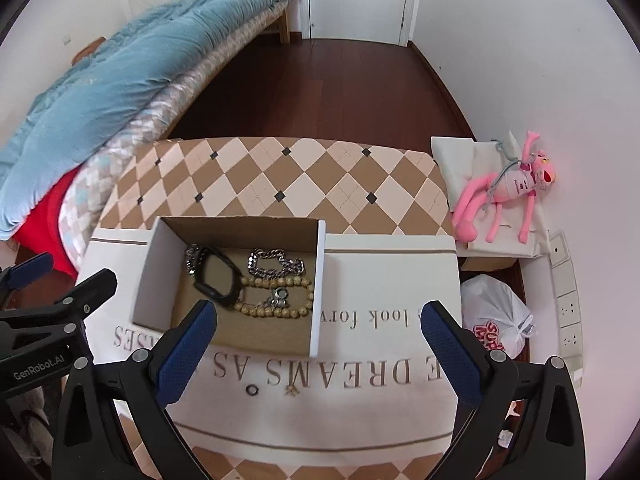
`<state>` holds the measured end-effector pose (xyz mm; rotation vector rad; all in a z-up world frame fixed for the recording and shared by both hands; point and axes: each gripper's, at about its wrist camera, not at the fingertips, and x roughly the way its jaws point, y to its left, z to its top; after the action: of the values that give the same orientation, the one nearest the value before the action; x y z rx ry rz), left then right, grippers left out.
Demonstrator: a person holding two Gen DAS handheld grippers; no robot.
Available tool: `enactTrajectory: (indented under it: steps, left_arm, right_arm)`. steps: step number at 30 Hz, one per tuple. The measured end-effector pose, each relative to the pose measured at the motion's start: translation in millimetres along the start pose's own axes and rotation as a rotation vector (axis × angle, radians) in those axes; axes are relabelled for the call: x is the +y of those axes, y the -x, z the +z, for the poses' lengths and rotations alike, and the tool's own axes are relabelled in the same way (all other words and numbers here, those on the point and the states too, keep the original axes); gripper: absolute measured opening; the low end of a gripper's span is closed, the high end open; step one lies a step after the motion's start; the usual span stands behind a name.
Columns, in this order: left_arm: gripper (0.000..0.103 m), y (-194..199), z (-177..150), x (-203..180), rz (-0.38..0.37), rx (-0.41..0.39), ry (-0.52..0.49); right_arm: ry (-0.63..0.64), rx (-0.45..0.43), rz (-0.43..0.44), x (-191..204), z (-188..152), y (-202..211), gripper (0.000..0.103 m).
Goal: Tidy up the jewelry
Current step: 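Lift both grippers out of the box and back away, then grasp the remaining gold earring with the right gripper, then grasp the remaining black ring with the left gripper while the right gripper holds the earring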
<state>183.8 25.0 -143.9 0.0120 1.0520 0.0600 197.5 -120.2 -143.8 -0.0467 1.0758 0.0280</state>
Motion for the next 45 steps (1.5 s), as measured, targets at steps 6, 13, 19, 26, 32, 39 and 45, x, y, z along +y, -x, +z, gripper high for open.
enactTrajectory:
  steps: [6, 13, 19, 26, 32, 39, 45]
  left_arm:
    - [0.103, 2, -44, -1, 0.023, 0.018, -0.009]
    - [0.103, -45, -95, -3, 0.03, 0.151, -0.024]
    - [0.103, -77, -115, -3, 0.046, 0.216, -0.033]
    - [0.103, -89, -122, -2, 0.045, 0.237, -0.034]
    - [0.103, -93, -123, 0, 0.05, 0.241, -0.03]
    - [0.103, -85, -121, -12, 0.054, 0.209, -0.057]
    - [0.102, -80, -114, -43, -0.016, 0.186, -0.066]
  right_arm:
    - [-0.013, -0.009, -0.01, -3, -44, 3, 0.103]
    - [-0.048, 0.062, 0.04, -5, -90, -48, 0.072]
    - [-0.025, 0.091, 0.084, 5, -113, -85, 0.062]
    - [0.043, 0.066, 0.034, 20, -117, -96, 0.042]
    - [0.073, 0.037, 0.003, 28, -121, -96, 0.01]
    - [0.031, 0.036, 0.02, 20, -123, -90, 0.003]
    - [-0.066, 0.027, 0.03, -13, -129, -73, 0.003]
